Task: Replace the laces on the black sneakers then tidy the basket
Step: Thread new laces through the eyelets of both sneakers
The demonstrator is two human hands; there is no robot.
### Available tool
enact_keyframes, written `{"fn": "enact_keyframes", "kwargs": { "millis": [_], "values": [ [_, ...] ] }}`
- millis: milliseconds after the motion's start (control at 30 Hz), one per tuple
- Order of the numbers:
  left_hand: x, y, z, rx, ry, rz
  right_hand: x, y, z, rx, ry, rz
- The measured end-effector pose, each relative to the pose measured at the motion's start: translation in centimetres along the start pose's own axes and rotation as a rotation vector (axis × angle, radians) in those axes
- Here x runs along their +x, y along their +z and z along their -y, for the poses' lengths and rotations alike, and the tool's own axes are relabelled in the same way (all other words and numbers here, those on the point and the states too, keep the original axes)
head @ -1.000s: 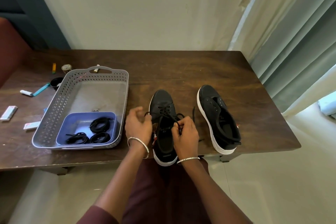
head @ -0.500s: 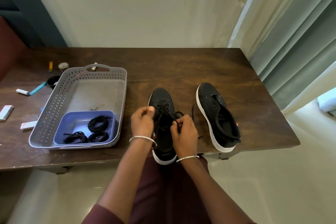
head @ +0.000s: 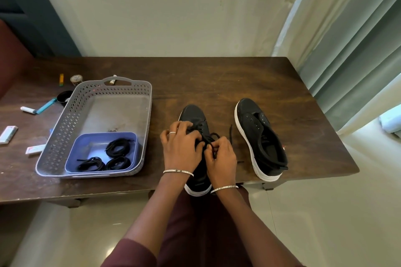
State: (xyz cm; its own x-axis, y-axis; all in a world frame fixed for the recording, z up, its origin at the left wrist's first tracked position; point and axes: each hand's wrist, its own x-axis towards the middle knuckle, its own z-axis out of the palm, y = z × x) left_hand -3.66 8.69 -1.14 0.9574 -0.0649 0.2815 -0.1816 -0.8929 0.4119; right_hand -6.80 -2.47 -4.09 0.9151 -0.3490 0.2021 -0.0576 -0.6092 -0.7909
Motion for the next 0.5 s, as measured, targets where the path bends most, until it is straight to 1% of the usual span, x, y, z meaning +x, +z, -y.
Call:
{"fn": "enact_keyframes", "kwargs": {
  "millis": [67, 100, 133, 167, 200, 267, 300, 333, 367, 400, 433, 467, 500],
  "values": [
    [0.2, 0.2, 0.0, -0.033, 0.034, -0.020, 0.0, -0.1, 0.1, 0.005, 0.002, 0.002],
    [0.2, 0.2, 0.0, -0.081, 0.017, -0.031, 0.0, -0.1, 0.1, 0.008, -0.003, -0.003],
    [0.2, 0.3, 0.2, -0.171, -0.054, -0.038, 0.0, -0.1, 0.1, 0.009, -0.008, -0.011],
    [0.2, 0.4, 0.5, -0.331, -0.179, -0.021, 0.0, -0.1, 0.1, 0.006, -0.013, -0.018],
    [0.4, 0.2, 0.7, -0.589, -0.358, -0.011, 0.0, 0.0, 0.1, 0.001, -0.015, -0.021],
    [0.9, -0.7, 1.1, -1.214, -0.808, 0.011, 0.0, 0.0, 0.0, -0.003, -0.028, -0.027],
    [1.1, -1.1, 1.4, -1.423, -1.000, 0.036, -0.1, 0.0, -0.1, 0.001, -0.036, -0.031],
    [1.2, -1.5, 1.8, -1.535, -1.129, 0.062, -0.1, 0.1, -0.1, 0.005, -0.042, -0.033],
    [1.2, -1.5, 2.3, -1.560, -1.212, 0.082, -0.1, 0.1, -0.1, 0.008, -0.046, -0.034],
    [1.2, -1.3, 2.6, -1.537, -1.242, 0.082, 0.0, 0.1, -0.1, 0.008, -0.047, -0.035],
    [1.0, -1.1, 2.7, -1.447, -1.221, 0.069, -0.1, 0.1, -0.1, 0.007, -0.045, -0.034],
    [0.7, -0.5, 3.0, -1.263, -1.152, 0.020, -0.1, 0.1, -0.1, 0.005, -0.040, -0.031],
    [0.3, -0.1, 3.0, -1.014, -1.013, -0.054, -0.1, 0.0, -0.1, 0.002, -0.033, -0.027]
  ]
}}
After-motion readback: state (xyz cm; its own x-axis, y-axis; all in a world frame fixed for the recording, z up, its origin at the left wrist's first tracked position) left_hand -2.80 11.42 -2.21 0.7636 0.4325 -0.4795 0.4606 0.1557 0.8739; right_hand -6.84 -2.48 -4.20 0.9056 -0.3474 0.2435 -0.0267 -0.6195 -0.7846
